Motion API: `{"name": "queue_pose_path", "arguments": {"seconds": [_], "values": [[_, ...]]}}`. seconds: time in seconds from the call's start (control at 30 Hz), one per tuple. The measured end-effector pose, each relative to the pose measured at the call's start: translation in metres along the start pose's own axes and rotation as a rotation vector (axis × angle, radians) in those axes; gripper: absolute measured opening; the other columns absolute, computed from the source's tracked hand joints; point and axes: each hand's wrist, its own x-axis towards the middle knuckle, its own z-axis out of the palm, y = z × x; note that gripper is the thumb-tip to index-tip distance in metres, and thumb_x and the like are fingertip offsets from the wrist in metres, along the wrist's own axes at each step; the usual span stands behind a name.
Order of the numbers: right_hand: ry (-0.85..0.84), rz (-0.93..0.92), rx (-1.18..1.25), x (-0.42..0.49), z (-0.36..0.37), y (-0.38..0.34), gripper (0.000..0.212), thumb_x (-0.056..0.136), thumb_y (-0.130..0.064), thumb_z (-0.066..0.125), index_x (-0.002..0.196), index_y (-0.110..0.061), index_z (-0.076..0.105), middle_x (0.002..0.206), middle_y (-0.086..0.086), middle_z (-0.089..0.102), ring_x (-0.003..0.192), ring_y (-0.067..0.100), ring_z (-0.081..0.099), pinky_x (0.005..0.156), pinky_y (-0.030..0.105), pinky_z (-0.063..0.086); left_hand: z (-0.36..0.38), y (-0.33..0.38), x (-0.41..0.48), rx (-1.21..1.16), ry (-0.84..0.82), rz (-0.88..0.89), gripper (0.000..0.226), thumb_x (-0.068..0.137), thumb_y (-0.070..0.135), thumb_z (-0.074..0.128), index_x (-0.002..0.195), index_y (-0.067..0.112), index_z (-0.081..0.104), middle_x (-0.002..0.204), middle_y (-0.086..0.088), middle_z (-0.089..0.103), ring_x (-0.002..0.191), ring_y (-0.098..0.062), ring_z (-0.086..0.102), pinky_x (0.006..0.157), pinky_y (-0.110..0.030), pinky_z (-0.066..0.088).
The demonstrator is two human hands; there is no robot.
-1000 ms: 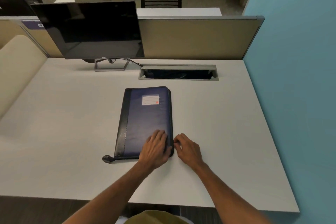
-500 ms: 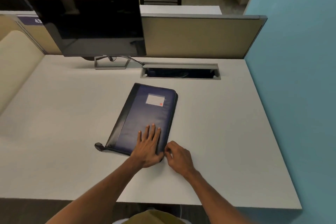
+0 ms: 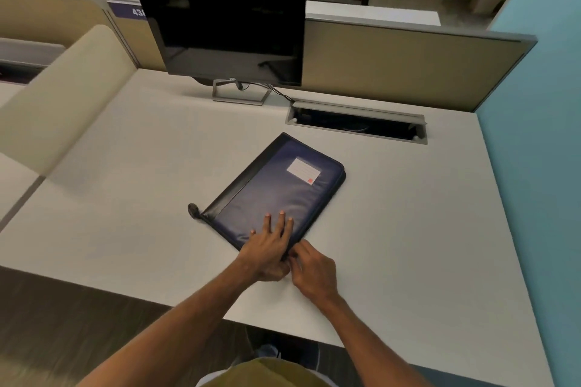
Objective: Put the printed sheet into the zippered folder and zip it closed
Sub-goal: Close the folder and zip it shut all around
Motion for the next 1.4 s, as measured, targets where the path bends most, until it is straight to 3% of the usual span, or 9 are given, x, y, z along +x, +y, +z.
{"name": "queue_pose_path", "arguments": {"seconds": [0.1, 0.23, 0.43, 0.67, 0.8, 0.9, 1.03, 1.17, 1.4], "values": [[0.015, 0.040, 0.021, -0.003, -0.005, -0.003, 0.008, 0.096, -0.034, 0.066, 0.099, -0.027, 0.067, 0.096, -0.012, 0.069, 0.071, 0.010, 0.065, 0.055, 0.017, 0.043, -0.003, -0.002, 0.000, -0.012, 0.017, 0.013, 0.111, 0.095, 0.068, 0.055, 0.168, 0.020, -0.014, 0.177, -0.011, -0.018, 0.161, -0.049, -0.008, 0.124, -0.072, 0.024], [0.014, 0.013, 0.067, -0.010, -0.004, -0.006, 0.007, 0.094, -0.025, 0.065, 0.100, -0.024, 0.065, 0.097, -0.009, 0.067, 0.073, 0.015, 0.066, 0.056, 0.025, 0.051, -0.009, -0.007, 0.003, 0.027, 0.025, 0.056, 0.112, 0.094, 0.073, 0.053, 0.169, 0.016, -0.009, 0.178, -0.013, -0.012, 0.161, -0.051, -0.004, 0.123, -0.067, 0.032], [0.010, -0.044, 0.057, -0.014, 0.006, -0.009, 0.008, 0.096, -0.028, 0.065, 0.103, -0.024, 0.067, 0.099, -0.007, 0.069, 0.073, 0.018, 0.068, 0.057, 0.033, 0.057, -0.010, -0.017, 0.000, 0.101, -0.014, 0.100, 0.118, 0.088, 0.064, 0.066, 0.169, 0.013, -0.004, 0.178, -0.015, -0.006, 0.160, -0.053, 0.000, 0.121, -0.063, 0.038], [0.093, 0.021, -0.019, 0.004, -0.002, -0.002, 0.011, 0.092, -0.026, 0.073, 0.099, -0.025, 0.065, 0.096, -0.009, 0.069, 0.068, 0.015, 0.067, 0.052, 0.029, 0.056, -0.019, -0.011, 0.002, 0.044, -0.005, 0.075, 0.115, 0.089, 0.059, 0.066, 0.169, 0.013, -0.003, 0.178, -0.016, -0.004, 0.161, -0.052, 0.001, 0.123, -0.061, 0.036], [0.025, 0.122, -0.024, -0.005, 0.008, 0.010, 0.009, 0.097, -0.031, 0.064, 0.096, -0.030, 0.056, 0.096, -0.010, 0.062, 0.071, 0.018, 0.066, 0.056, 0.037, 0.057, -0.018, -0.024, -0.008, -0.019, 0.135, 0.123, 0.093, 0.088, 0.059, 0.061, 0.165, 0.019, 0.025, 0.173, -0.010, 0.024, 0.157, -0.037, 0.026, 0.114, -0.054, 0.049], [0.027, 0.209, -0.006, -0.009, 0.014, 0.017, 0.009, 0.100, -0.032, 0.058, 0.095, -0.031, 0.050, 0.097, -0.010, 0.059, 0.071, 0.019, 0.065, 0.060, 0.040, 0.057, 0.002, -0.038, -0.024, -0.191, 0.361, -0.039, 0.069, 0.090, 0.049, 0.057, 0.153, 0.023, 0.048, 0.162, -0.001, 0.045, 0.147, -0.027, 0.042, 0.106, -0.048, 0.053], [0.018, 0.197, 0.011, -0.007, 0.014, 0.013, 0.008, 0.098, -0.032, 0.058, 0.093, -0.031, 0.052, 0.094, -0.012, 0.059, 0.070, 0.014, 0.062, 0.058, 0.039, 0.056, 0.035, -0.040, -0.038, -0.579, 0.675, -0.548, 0.045, 0.094, 0.033, 0.070, 0.132, 0.016, 0.054, 0.135, -0.009, 0.054, 0.121, -0.032, 0.054, 0.098, -0.051, 0.051], [0.008, 0.176, 0.051, -0.009, 0.018, -0.001, 0.008, 0.097, -0.034, 0.061, 0.092, -0.031, 0.055, 0.094, -0.012, 0.061, 0.072, 0.012, 0.062, 0.060, 0.033, 0.054, 0.040, -0.021, -0.040, -1.195, 0.643, -0.911, 0.056, 0.098, 0.037, 0.075, 0.135, 0.008, 0.046, 0.131, -0.016, 0.058, 0.115, -0.038, 0.062, 0.098, -0.051, 0.053], [0.015, 0.256, 0.136, -0.013, 0.029, -0.023, 0.009, 0.094, -0.027, 0.071, 0.097, -0.028, 0.063, 0.095, -0.012, 0.067, 0.078, 0.008, 0.065, 0.064, 0.022, 0.053, 0.067, -0.012, -0.028, -1.407, 0.520, -0.947, 0.041, 0.090, 0.049, 0.081, 0.087, 0.008, 0.075, 0.084, -0.011, 0.079, 0.082, -0.029, 0.075, 0.085, -0.046, 0.063]]}}
